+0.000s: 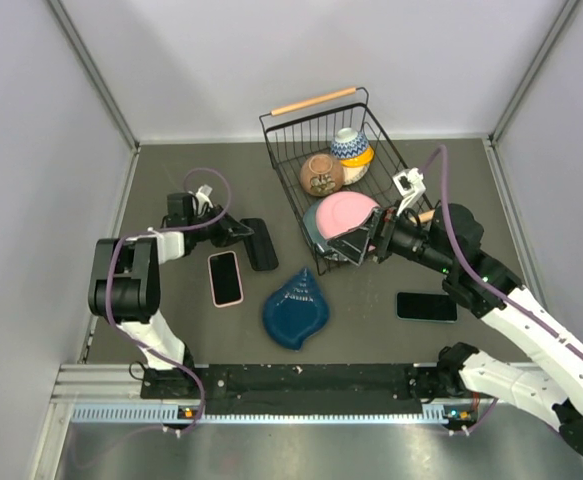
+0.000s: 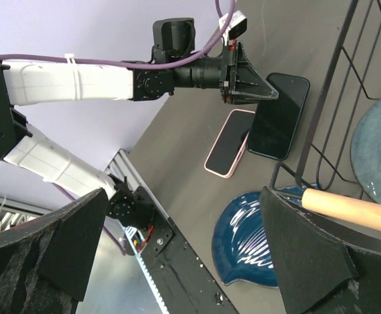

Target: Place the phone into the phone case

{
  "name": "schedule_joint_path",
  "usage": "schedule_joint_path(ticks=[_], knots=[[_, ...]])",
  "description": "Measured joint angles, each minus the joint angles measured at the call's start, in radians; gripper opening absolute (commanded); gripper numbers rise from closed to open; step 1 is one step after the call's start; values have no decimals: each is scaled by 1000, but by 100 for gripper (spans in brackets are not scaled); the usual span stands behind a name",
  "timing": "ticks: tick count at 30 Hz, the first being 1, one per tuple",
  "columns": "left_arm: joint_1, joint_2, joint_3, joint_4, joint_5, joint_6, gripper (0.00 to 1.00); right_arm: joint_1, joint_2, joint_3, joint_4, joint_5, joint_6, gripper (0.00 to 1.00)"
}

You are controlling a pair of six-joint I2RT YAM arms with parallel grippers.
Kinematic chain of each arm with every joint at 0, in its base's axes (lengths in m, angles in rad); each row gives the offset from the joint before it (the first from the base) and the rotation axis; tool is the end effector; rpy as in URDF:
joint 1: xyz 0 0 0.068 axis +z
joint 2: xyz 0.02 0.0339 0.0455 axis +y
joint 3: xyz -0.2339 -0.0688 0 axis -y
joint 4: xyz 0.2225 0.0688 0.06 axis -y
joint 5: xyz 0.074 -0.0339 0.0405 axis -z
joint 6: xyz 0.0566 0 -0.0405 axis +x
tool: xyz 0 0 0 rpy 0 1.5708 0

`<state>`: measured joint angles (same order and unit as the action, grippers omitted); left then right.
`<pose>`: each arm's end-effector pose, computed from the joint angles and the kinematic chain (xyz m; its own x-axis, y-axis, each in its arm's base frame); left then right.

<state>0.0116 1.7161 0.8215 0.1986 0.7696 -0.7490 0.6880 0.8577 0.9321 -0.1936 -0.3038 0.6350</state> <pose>0.3283 -0.0356 0.1354 -0.8274 -0.4986 -0.2582 -0.0516 0.5254 -0.8493 0.1526 0.1474 0.3516 -0.5695 0.2646 -0.7783 -0.6180 0.4864 0.6176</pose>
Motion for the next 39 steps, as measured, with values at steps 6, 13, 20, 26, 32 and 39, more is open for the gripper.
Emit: schedule_joint_path(ticks=[6, 13, 20, 26, 32, 39], knots=[[-8, 79, 31, -47, -31, 43, 16, -13, -7, 0, -41, 19, -14, 99], [-7, 105, 77, -156, -61, 87, 58, -31, -10, 49, -195, 166, -11, 99], [-8, 101, 171, -326, -130, 153, 71, -32, -57, 86, -344, 333, -2, 99], [-42, 26, 179, -438, -215, 187, 64, -35, -92, 132, -481, 484, 61, 97], [-94, -86, 180, -500, -241, 204, 77, -37, -62, 218, -687, 687, 196, 92], [-122, -302, 225, -588, -307, 256, 99, -84, -11, 217, -961, 859, 421, 85]])
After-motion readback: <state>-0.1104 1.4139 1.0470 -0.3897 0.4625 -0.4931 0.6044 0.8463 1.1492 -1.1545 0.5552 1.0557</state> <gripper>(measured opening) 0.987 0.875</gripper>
